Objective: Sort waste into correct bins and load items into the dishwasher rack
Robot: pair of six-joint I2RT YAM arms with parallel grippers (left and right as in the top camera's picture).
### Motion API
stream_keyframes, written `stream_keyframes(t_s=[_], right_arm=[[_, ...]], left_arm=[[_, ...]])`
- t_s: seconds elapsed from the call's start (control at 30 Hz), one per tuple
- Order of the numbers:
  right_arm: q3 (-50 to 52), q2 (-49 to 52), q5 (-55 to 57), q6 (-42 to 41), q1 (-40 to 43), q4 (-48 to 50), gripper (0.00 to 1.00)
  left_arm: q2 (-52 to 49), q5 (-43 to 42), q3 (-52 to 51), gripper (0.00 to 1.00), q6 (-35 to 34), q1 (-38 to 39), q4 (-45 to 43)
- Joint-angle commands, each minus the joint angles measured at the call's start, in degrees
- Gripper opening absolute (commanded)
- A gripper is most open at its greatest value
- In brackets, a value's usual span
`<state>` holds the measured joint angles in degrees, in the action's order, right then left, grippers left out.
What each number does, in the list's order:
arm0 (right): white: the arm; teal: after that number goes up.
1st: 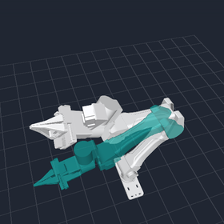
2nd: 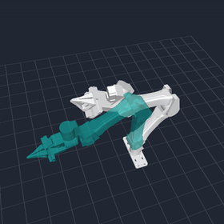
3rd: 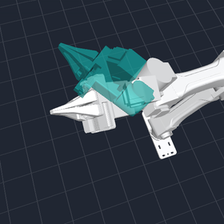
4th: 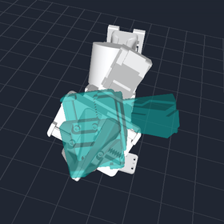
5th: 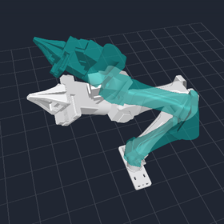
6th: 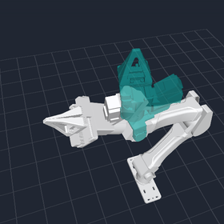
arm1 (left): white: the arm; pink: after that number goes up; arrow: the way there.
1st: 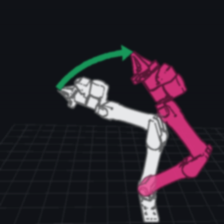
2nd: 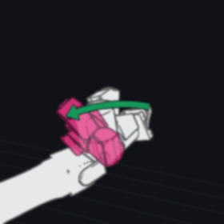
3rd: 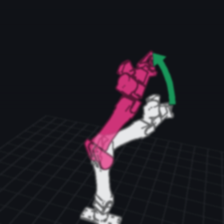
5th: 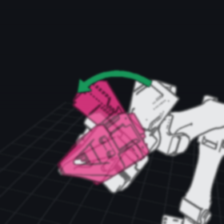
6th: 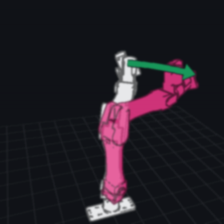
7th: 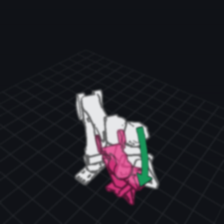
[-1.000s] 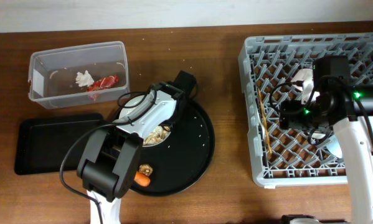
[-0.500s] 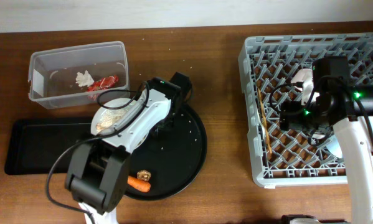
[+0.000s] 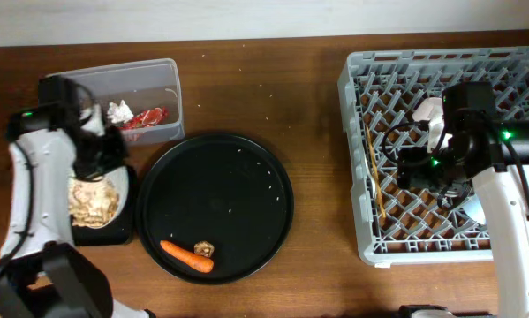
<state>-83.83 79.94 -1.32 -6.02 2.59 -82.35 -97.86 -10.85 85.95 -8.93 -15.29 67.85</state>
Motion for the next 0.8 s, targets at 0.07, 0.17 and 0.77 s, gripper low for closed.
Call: stream_keyframes(t_s=[0.07,0.17,0.77], right_arm=[[0.04,0.04,0.7,-0.28,0.44,-0.39,0.78],[0.04,0.04,0.7,-0.28,0.44,-0.42,0.78],[0.04,0.04,0.7,-0.31,0.44,-0.39,0.78]], left_arm=[[1.9,-25.79,1.2,0.0,7.8,-15.39,0.79],[1.9,-37.51,1.2,0.0,12.55,-21.18,1.2],[1.88,-52.54,1.2,0.0,20.48,-32.02,5.22]])
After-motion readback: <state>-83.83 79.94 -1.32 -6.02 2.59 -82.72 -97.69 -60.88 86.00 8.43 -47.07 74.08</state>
